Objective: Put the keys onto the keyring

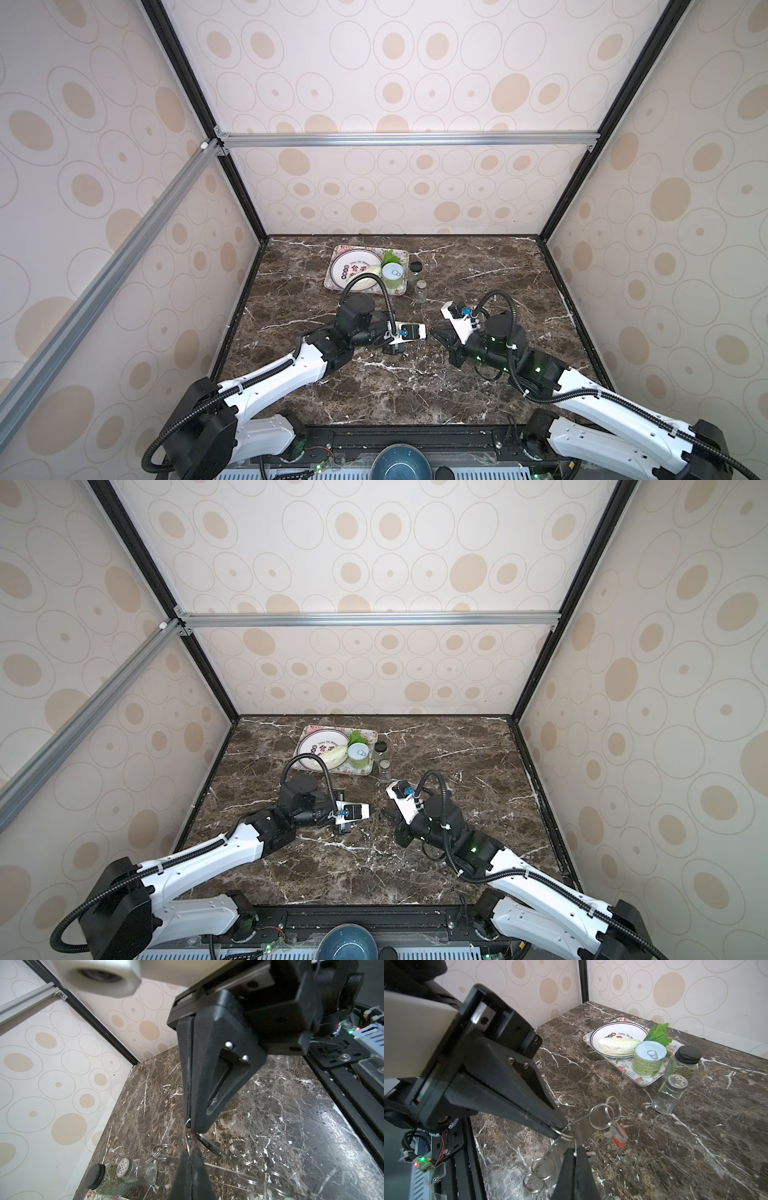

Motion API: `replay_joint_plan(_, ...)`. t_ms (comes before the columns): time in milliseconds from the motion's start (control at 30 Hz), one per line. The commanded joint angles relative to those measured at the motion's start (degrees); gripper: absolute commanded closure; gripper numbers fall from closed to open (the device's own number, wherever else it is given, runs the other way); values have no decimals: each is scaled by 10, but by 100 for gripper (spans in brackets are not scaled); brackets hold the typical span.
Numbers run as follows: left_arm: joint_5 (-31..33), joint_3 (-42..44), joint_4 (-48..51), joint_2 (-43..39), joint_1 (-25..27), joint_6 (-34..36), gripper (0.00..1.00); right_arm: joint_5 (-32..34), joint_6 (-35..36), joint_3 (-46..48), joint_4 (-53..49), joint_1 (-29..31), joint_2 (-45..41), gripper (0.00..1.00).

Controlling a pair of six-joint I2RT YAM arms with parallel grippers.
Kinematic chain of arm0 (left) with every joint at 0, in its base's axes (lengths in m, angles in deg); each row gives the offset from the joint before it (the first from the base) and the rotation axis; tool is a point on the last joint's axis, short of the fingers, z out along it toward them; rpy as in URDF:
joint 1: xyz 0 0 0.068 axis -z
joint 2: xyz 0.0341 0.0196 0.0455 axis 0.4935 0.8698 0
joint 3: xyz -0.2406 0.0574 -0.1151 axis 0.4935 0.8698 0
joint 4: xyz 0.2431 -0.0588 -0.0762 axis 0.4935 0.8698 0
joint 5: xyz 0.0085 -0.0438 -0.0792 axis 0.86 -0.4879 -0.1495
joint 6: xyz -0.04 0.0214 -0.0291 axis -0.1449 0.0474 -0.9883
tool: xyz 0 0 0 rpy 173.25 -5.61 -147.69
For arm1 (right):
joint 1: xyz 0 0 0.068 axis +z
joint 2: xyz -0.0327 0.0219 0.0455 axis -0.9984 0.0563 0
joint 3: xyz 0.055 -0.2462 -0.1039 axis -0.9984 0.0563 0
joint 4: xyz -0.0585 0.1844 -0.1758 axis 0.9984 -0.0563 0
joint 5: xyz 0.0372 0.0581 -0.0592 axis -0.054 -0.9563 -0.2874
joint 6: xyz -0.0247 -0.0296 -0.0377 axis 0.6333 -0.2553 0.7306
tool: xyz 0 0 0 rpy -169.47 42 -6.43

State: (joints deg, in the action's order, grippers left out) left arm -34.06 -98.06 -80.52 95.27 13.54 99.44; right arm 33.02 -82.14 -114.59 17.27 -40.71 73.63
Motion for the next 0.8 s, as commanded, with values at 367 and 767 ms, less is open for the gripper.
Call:
replay_joint_plan(367,2,-6,-121,-3,7,-65,100,17,-2,13,23,0,-16,100)
replay_joint_plan(767,15,-8,-164,10,8,-100,100,66,-4,40,28,-1,-71,78)
